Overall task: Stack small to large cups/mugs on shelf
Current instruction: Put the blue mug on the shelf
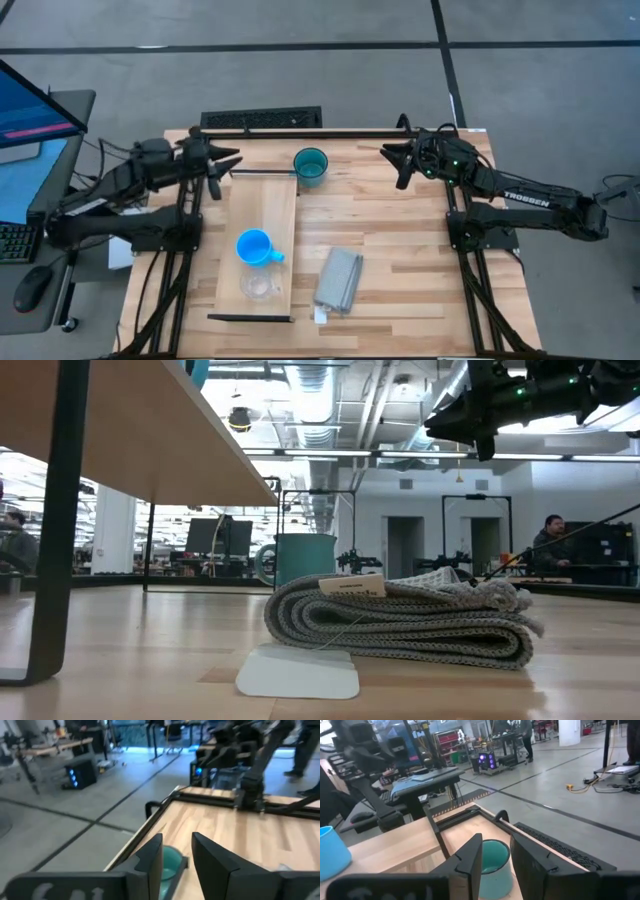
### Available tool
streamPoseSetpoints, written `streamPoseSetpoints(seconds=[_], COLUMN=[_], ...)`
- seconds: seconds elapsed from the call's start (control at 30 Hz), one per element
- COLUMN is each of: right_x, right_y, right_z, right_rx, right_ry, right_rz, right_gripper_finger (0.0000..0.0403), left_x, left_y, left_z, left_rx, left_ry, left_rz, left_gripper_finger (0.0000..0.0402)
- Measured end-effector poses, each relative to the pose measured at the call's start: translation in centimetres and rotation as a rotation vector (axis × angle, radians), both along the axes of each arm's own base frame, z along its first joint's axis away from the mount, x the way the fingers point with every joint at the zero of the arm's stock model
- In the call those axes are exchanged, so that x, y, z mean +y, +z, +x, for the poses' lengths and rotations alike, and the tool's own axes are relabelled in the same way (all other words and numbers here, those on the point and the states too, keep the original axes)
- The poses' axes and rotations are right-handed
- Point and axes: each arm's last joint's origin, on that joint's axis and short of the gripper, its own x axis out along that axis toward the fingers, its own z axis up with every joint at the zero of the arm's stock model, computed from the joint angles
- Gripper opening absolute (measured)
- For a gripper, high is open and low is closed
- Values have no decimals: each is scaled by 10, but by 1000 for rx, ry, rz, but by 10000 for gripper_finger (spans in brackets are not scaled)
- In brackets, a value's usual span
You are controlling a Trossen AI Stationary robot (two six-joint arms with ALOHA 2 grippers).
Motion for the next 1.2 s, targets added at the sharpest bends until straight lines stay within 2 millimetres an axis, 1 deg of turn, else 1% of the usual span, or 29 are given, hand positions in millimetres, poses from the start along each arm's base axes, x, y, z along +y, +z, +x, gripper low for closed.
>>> streamPoseSetpoints(seconds=[0.17,0.23,0.43,0.67,0.8,0.9,1.07,1.2], right_x=[1,2,4,4,4,4,4,4], right_y=[0,0,0,-1,-1,-1,-1,-1], right_z=[1,1,2,2,2,2,2,2], right_rx=[-3,-3,-3,2,11,14,17,18], right_ry=[7,14,25,24,24,25,25,25], right_rz=[7,7,8,10,13,6,-1,-2], right_gripper_finger=[123,123,123,123,123,123,123,123], left_x=[22,32,59,88,103,115,135,148], left_y=[-5,-3,10,28,31,32,27,25], left_z=[7,8,18,37,50,60,79,92], left_rx=[49,59,107,215,300,349,449,499], left_ry=[21,27,-3,8,3,14,68,52], left_rz=[-30,-44,-53,-74,-90,-107,-132,-109], left_gripper_finger=[73,67,65,67,91,121,170,189])
